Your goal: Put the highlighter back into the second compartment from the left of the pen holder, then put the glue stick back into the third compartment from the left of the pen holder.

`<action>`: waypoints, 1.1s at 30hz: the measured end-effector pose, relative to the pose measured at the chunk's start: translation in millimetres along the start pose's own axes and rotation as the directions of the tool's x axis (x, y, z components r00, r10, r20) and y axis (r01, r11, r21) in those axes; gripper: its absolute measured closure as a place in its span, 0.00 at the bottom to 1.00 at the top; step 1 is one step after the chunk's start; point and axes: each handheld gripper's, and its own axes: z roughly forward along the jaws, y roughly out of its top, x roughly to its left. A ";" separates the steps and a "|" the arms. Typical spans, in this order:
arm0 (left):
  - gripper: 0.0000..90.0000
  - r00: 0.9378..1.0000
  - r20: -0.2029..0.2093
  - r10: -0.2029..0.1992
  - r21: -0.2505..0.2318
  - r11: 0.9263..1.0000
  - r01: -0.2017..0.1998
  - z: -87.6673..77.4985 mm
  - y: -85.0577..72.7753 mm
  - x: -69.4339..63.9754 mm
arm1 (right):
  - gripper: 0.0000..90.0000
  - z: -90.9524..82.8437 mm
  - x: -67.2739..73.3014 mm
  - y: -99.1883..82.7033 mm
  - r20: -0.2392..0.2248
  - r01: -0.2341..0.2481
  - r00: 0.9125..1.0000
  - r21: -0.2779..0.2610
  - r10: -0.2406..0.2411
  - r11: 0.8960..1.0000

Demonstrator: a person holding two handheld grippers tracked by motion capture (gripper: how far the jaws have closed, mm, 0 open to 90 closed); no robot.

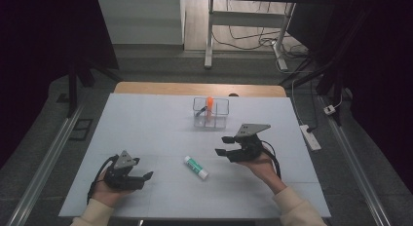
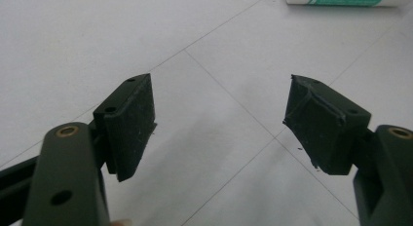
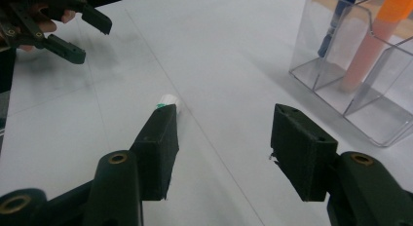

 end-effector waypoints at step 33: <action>0.29 1.000 0.001 0.004 -0.001 1.000 -0.004 -0.1 0.1 -0.4 | 0.46 34.1 36.1 -2.5 -0.111 0.073 0.992 0.179 -0.054 0.981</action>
